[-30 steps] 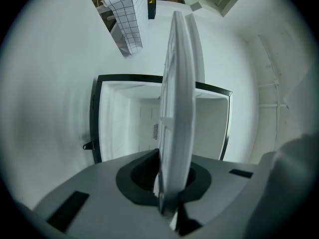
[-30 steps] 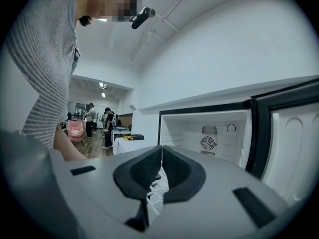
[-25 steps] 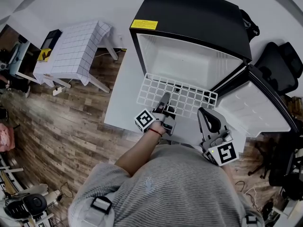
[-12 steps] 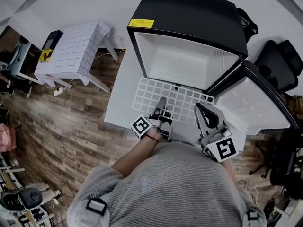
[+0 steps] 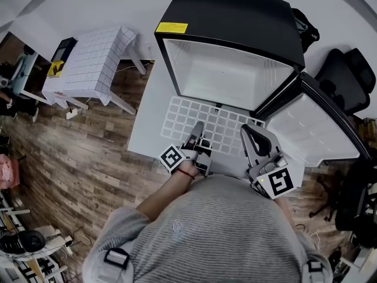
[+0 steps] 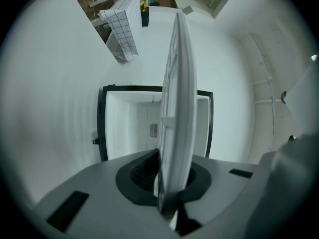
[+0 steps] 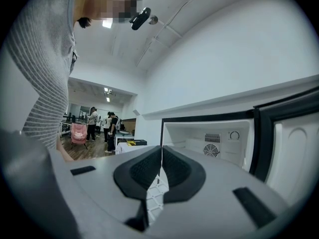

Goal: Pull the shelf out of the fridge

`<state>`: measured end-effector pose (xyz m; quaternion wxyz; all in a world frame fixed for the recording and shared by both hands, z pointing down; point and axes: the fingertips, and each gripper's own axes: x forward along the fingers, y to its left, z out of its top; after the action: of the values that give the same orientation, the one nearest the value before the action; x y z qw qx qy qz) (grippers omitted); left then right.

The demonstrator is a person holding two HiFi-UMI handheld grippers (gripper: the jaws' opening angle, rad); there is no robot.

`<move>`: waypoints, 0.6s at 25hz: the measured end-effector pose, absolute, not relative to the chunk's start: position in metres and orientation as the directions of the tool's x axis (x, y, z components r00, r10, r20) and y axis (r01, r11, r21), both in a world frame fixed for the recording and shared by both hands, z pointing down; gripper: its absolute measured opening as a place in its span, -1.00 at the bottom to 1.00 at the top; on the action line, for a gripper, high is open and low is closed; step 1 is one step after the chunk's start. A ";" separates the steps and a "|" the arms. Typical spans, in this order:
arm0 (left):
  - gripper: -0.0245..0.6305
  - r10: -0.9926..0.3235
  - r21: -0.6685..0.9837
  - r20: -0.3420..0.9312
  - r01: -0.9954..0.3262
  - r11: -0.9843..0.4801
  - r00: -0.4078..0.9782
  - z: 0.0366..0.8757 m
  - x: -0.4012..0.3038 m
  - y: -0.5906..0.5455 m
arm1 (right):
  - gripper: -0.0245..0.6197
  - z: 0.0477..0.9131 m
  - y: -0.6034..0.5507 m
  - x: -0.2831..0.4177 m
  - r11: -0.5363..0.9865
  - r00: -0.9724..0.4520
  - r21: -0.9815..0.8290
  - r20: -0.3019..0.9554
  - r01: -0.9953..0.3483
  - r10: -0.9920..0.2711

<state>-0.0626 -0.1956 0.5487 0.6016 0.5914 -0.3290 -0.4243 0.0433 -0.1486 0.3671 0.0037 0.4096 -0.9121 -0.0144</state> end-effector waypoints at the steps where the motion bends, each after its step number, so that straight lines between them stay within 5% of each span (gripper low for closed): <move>1: -0.82 -0.900 0.991 -0.108 0.123 -0.061 0.423 0.548 -0.062 -0.196 | -0.88 0.367 -0.149 0.044 0.663 -0.663 0.027 -0.006 -0.749 -0.749; 15: -0.82 -0.897 0.991 -0.108 0.121 -0.061 0.428 0.551 -0.063 -0.198 | -0.89 0.368 -0.151 0.042 0.662 -0.662 0.021 -0.007 -0.749 -0.749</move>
<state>-0.0626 -0.1983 0.5506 0.6019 0.5932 -0.3273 -0.4228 0.0419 -0.1513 0.3683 0.0012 0.4108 -0.9116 -0.0111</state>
